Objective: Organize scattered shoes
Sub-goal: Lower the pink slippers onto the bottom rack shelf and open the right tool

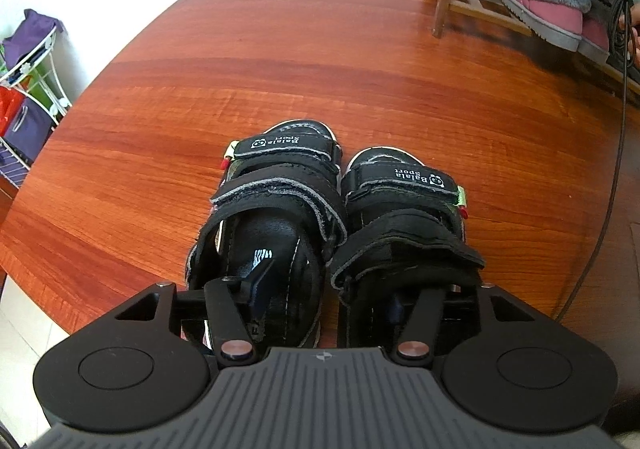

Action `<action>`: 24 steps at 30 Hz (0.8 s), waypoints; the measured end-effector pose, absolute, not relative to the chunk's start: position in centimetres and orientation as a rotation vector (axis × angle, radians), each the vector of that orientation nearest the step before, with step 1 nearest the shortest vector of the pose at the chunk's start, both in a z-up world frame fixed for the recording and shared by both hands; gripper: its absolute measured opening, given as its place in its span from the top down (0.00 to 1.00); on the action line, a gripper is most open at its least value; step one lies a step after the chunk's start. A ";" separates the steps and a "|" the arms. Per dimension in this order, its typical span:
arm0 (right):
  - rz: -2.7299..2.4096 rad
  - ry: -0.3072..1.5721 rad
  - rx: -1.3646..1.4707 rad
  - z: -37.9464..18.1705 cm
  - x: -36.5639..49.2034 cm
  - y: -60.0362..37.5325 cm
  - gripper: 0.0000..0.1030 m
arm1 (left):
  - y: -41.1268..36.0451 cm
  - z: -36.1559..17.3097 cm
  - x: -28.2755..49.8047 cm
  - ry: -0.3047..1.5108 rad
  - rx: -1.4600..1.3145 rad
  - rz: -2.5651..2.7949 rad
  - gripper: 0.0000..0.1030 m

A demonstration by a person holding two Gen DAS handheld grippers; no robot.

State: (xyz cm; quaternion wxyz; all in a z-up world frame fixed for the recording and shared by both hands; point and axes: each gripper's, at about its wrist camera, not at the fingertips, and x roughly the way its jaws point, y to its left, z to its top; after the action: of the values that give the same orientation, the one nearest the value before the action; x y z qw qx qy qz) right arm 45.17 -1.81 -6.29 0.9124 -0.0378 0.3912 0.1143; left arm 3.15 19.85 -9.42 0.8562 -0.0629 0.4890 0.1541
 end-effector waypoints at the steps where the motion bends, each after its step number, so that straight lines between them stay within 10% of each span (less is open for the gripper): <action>1: 0.239 0.799 -0.083 -6.2 45.1 -1.9 0.52 | 19.9 -9.4 3.2 1.028 -0.132 0.322 0.44; 13: 0.300 0.682 -0.070 -2.4 37.7 -4.5 0.17 | 19.7 -9.5 3.6 1.034 -0.113 0.289 0.43; 24: 0.308 0.710 -0.121 -5.1 32.7 -4.4 0.17 | 19.4 -9.4 3.7 1.042 -0.085 0.283 0.43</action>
State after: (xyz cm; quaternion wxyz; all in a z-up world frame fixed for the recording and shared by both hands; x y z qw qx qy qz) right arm 32.74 -4.41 -5.12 0.9243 -0.0590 0.3460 0.1501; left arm 3.71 19.35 -9.42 0.8569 -0.0406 0.4959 0.1347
